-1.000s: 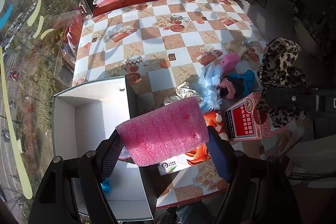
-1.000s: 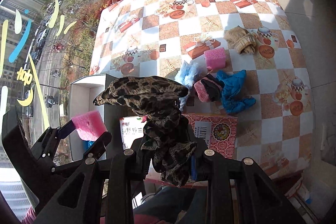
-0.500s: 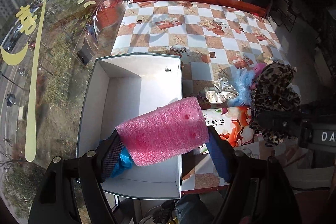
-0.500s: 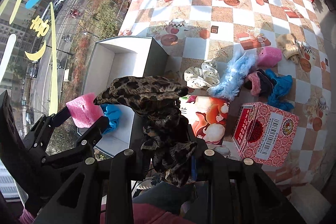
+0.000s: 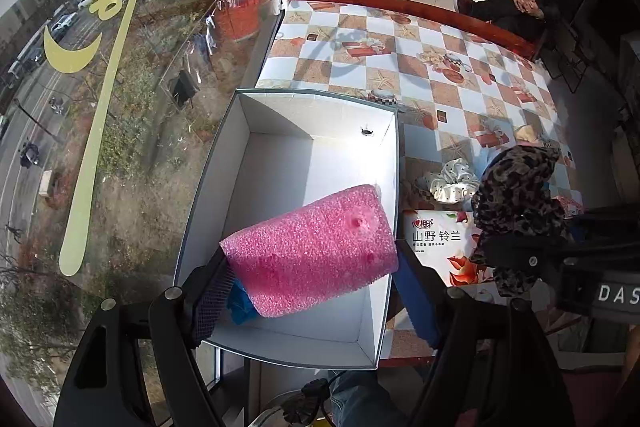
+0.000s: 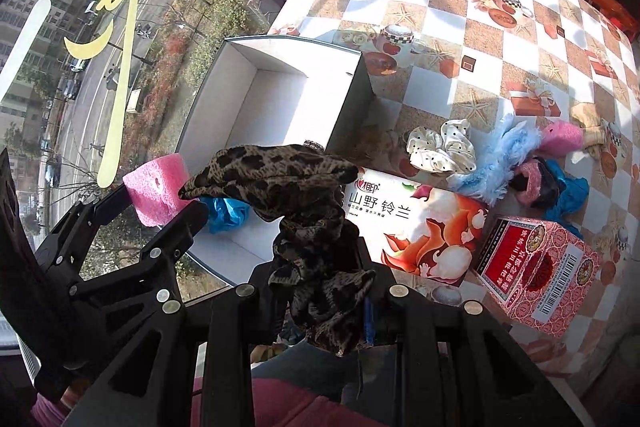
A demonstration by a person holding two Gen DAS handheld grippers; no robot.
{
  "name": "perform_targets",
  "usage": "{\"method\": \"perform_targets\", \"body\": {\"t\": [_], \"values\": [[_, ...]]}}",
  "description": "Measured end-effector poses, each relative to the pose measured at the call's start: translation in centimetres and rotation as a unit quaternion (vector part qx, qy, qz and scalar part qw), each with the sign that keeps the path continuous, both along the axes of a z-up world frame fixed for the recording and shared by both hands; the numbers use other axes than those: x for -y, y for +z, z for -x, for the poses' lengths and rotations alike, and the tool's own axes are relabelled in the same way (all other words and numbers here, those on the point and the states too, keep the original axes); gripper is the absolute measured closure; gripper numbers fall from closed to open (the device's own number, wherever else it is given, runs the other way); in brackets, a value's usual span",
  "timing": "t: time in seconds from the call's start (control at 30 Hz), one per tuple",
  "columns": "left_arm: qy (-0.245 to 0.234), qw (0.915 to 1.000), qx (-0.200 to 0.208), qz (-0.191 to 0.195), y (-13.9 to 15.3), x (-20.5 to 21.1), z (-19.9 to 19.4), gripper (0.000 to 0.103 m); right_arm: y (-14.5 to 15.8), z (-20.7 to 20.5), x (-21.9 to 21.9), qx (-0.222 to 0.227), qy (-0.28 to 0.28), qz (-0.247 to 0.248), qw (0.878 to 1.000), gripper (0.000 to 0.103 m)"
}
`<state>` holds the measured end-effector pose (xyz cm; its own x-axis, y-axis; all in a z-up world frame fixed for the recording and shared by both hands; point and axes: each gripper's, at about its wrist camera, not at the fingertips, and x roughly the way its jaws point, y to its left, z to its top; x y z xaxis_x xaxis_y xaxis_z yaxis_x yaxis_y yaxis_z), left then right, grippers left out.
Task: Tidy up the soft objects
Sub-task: 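Carry the pink foam block and leopard-print cloth with both tools over the white box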
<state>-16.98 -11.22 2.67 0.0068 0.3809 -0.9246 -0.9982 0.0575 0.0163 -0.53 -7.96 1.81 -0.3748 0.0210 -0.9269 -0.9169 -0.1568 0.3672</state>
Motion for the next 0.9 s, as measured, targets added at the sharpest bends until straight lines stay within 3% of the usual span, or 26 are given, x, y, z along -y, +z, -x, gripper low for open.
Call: {"method": "perform_targets", "body": {"t": [0.9], "values": [[0.045, 0.9989, 0.008, 0.006, -0.5, 0.0, 3.6, 0.024, -0.2, 4.6, -1.0, 0.007, 0.058, 0.004, 0.998, 0.073]]}}
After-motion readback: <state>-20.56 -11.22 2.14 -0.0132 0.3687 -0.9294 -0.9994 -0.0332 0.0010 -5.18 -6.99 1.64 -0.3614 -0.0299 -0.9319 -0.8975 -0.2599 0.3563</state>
